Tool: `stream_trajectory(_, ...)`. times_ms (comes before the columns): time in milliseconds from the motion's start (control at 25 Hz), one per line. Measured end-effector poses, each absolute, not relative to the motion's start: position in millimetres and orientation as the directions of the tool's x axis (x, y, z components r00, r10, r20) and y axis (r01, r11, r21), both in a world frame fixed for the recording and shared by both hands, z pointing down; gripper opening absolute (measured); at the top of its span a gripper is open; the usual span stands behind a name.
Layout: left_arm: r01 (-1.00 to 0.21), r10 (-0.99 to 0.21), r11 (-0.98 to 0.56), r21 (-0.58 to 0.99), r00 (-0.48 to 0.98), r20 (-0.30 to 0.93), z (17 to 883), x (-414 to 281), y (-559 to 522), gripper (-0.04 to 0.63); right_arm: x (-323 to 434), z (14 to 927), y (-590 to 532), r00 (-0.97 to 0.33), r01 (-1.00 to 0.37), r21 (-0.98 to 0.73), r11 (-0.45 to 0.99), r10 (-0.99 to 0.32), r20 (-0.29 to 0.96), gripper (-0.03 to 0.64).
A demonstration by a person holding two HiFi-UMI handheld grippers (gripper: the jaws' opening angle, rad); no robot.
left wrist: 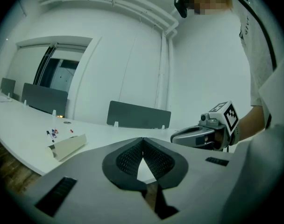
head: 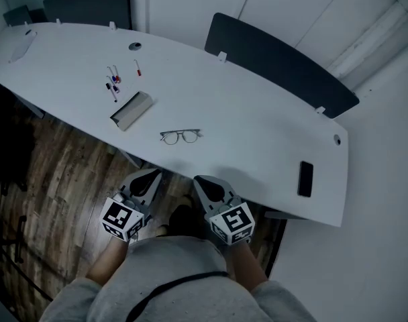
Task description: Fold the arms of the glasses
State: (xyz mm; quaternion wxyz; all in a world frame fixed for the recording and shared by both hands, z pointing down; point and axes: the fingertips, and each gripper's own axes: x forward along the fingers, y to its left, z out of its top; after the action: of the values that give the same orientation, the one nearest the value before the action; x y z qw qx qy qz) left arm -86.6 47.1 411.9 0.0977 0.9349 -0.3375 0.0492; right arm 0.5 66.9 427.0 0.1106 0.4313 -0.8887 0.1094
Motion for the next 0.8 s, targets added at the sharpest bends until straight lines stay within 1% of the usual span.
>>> stream_trajectory(320, -0.641, -0.629, -0.749, 0.168, 0.767, 0.124, 410.8, -104.4, 91.5, 0.015, -18.5, 417.2, 110.6, -0.583, -0.809, -0.106, 0.578, -0.77, 0.258, 0.018)
stream_trajectory(560, -0.644, -0.636, -0.745, 0.176, 0.765, 0.104, 411.6, -108.7, 123.3, 0.015, -22.4, 413.5, 148.6, -0.564, -0.823, -0.096, 0.56, -0.785, 0.257, 0.018)
stream_trajectory(800, -0.633, -0.625, -0.751, 0.186, 0.773, 0.109, 420.4, -110.3, 150.6, 0.015, -26.2, 417.5, 179.5, -0.551, -0.832, -0.104, 0.544, -0.795, 0.252, 0.018)
